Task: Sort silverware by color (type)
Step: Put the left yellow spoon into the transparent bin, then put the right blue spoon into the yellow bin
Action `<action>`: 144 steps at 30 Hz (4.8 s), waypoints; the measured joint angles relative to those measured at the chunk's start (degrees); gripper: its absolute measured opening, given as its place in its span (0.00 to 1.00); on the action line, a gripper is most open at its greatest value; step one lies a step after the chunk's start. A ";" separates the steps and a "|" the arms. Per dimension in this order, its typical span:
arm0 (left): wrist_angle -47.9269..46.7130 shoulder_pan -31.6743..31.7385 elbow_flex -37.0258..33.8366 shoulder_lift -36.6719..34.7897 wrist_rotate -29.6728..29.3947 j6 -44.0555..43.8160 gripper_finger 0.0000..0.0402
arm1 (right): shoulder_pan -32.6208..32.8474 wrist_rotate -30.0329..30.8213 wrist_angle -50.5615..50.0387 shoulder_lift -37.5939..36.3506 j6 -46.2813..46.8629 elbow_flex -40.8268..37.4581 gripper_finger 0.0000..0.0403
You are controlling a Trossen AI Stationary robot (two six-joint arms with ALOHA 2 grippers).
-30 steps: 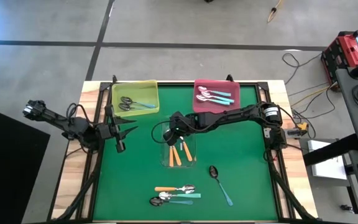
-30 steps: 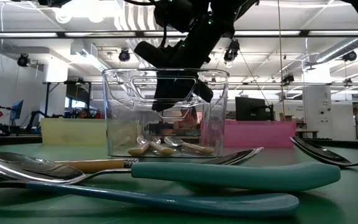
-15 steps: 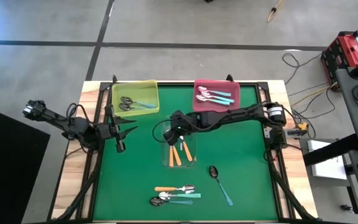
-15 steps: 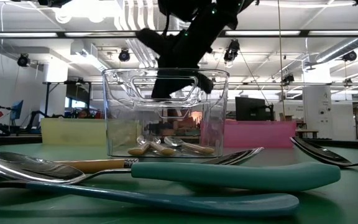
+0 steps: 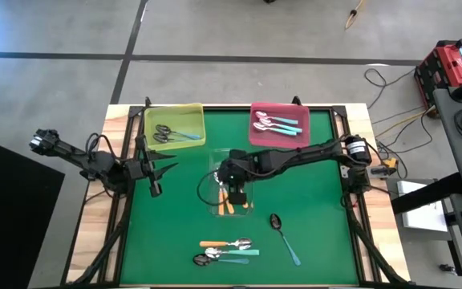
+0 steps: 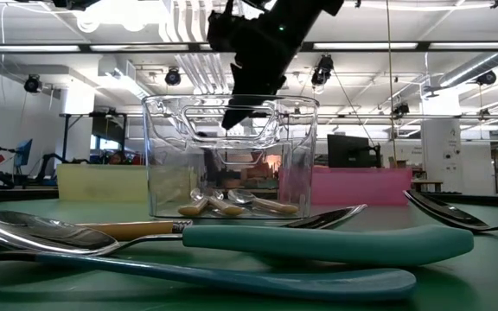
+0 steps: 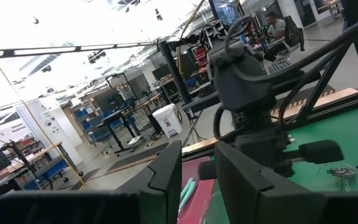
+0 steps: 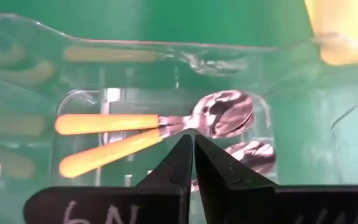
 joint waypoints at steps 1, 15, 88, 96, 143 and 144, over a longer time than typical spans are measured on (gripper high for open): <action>0.00 0.00 0.00 0.02 0.00 0.00 0.19 | -0.18 0.22 0.60 0.16 -0.43 0.04 0.02; 0.02 0.00 0.00 0.02 0.00 0.29 0.19 | -1.23 0.54 6.37 3.39 -1.65 0.06 0.02; 0.07 0.00 0.00 0.02 -2.97 7.95 0.19 | -3.07 2.01 8.73 11.88 -1.53 2.88 0.02; 0.07 -0.02 0.00 0.02 -2.97 8.13 0.19 | -3.32 1.96 8.57 11.94 -0.17 0.66 0.02; 0.70 -0.01 0.00 0.02 -2.99 8.97 0.19 | -3.51 1.98 -16.34 11.48 8.44 20.70 0.02; 0.70 -0.02 0.00 0.02 -2.98 8.98 0.19 | -3.51 1.98 -18.14 11.48 9.49 22.46 0.02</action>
